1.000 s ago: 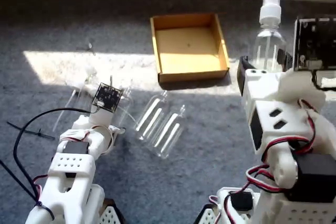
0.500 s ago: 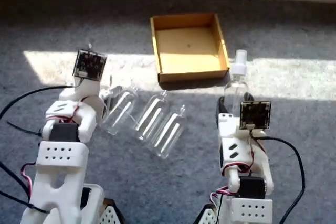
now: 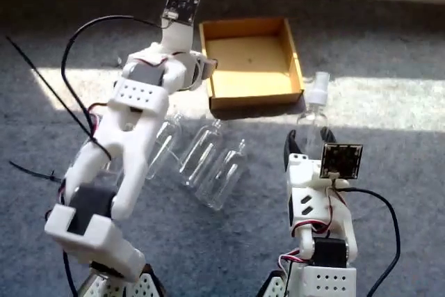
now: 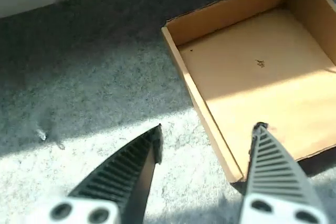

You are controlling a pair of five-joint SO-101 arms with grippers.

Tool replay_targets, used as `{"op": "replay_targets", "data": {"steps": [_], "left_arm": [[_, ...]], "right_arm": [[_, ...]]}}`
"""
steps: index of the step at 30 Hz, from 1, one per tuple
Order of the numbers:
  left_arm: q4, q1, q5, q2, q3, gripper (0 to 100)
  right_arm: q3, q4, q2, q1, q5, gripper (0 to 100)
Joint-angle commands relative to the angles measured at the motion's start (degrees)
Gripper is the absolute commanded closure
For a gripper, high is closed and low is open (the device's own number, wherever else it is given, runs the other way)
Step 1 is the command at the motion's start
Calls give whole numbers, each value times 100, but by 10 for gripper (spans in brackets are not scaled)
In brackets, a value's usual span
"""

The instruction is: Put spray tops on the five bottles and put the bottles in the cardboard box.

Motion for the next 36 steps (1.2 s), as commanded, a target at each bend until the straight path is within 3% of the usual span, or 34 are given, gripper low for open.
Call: {"op": "replay_targets", "data": {"steps": [1, 13, 21, 36], "left_arm": [[325, 101, 132, 848, -1103, 746], [440, 57, 123, 2466, -2167, 752], [686, -171, 97, 2492, -2158, 850], [1389, -629, 123, 2044, -2132, 853]], "right_arm": [[-48, -127, -66, 40, -114, 994], [-40, -119, -66, 31, -114, 994], [-40, -119, -66, 31, -114, 994], [-40, -119, -66, 31, -114, 994]]}}
